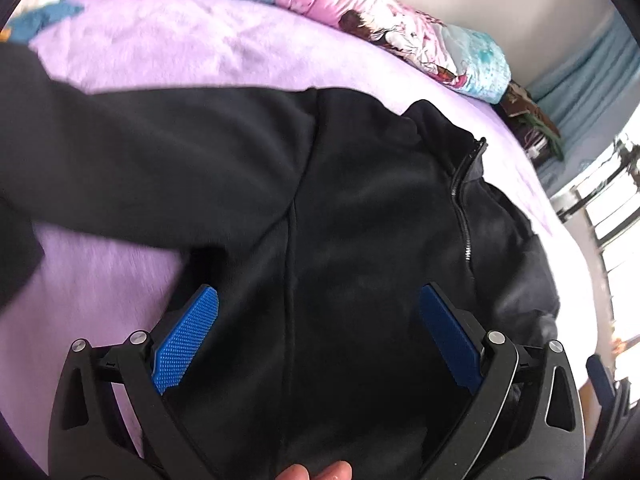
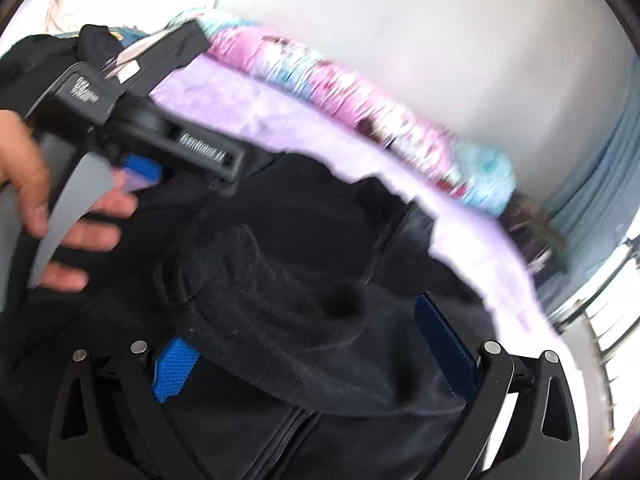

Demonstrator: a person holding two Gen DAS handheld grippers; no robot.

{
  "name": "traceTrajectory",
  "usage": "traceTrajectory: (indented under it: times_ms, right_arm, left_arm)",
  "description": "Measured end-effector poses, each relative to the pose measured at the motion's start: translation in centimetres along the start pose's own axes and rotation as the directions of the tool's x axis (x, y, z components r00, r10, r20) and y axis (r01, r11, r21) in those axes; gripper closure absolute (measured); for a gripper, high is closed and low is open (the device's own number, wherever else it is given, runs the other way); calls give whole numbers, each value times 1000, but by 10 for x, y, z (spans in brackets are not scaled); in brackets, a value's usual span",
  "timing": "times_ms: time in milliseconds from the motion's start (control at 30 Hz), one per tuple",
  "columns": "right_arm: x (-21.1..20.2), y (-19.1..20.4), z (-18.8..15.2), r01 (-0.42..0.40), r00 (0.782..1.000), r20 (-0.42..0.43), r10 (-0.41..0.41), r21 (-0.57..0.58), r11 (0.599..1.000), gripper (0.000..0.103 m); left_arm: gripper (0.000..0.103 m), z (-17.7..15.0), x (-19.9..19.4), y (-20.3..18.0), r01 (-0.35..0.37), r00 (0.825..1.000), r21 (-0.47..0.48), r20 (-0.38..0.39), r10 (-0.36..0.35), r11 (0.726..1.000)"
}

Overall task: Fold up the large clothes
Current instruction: 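Lay the sleeve on the jacket body and open the right gripper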

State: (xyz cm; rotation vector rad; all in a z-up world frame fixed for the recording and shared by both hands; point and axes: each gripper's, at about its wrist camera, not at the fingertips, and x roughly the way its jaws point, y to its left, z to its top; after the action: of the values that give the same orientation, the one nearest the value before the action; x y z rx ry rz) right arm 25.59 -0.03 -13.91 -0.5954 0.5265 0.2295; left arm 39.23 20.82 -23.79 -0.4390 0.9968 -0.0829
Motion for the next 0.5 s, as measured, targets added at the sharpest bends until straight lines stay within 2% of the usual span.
traceTrajectory:
  times_ms: [67, 133, 233, 333, 433, 467, 500]
  right_arm:
    - [6, 8, 12, 65, 997, 31, -64, -28, 997, 6]
    - [14, 15, 22, 77, 997, 23, -76, -22, 997, 6]
    - [24, 32, 26, 37, 999, -35, -37, -8, 999, 6]
    - [20, 63, 25, -25, 1000, -13, 24, -94, 995, 6]
    - [12, 85, 26, -107, 993, 25, 112, -170, 980, 6]
    - [12, 89, 26, -103, 993, 38, 112, -190, 976, 6]
    - [14, 92, 25, -90, 994, 47, 102, -206, 974, 6]
  left_arm:
    - [6, -2, -3, 4, 10, 1000, -18, -6, -10, 1000]
    - [6, -2, -6, 7, 1, 1000, -9, 0, -1, 1000]
    - [6, 0, -10, 13, -55, 998, 20, 20, 54, 998]
    - [6, 6, -14, 26, -63, 997, 4, 35, 63, 998]
    - [6, 9, -10, 35, -37, 999, -9, 22, 37, 999]
    - [6, 9, -7, 36, -20, 1000, -13, 12, 20, 1000]
    - [6, 9, -1, 38, 37, 999, -30, -8, -37, 999]
